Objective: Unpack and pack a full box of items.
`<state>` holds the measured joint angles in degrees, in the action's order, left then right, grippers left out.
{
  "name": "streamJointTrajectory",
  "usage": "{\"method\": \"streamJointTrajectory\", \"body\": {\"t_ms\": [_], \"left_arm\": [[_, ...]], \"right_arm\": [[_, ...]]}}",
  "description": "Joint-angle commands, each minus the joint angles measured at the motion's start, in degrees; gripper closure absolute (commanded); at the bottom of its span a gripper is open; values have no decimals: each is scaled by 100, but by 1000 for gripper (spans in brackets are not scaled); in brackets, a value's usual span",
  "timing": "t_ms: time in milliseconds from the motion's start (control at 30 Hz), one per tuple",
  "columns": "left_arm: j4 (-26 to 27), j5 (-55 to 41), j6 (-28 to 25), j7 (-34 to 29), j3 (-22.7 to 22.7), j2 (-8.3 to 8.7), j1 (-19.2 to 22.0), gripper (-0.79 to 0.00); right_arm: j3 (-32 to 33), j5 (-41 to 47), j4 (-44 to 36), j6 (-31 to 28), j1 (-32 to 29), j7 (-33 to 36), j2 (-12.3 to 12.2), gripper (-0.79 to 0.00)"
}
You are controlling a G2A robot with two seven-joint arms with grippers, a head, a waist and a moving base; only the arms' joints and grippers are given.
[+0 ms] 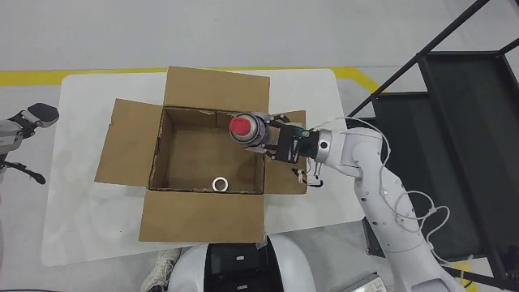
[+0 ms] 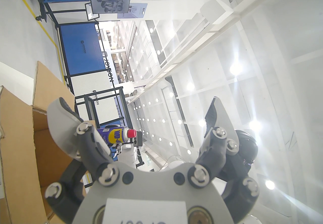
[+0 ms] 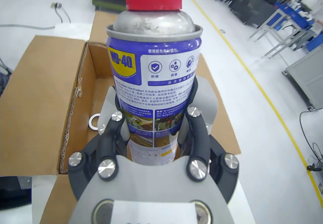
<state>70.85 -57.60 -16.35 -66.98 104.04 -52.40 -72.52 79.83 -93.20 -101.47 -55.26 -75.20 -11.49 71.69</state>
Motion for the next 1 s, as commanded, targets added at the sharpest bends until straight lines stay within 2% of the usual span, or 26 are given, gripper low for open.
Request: {"method": "streamJointTrajectory", "body": {"t_ms": [0,800,867,967], "left_arm": [[0,0,0,0,0,0,0,-785],[0,0,0,0,0,0,0,-785],[0,0,0,0,0,0,0,-785],[0,0,0,0,0,0,0,-785]], "right_arm": [[135,-124,68,62,-141,-720,-39,0],[135,-124,68,62,-141,-720,-39,0],[198,225,64,55,-235,-869,-47,0],[494,687,14,-274,-367,-1233,-111,0]]}}
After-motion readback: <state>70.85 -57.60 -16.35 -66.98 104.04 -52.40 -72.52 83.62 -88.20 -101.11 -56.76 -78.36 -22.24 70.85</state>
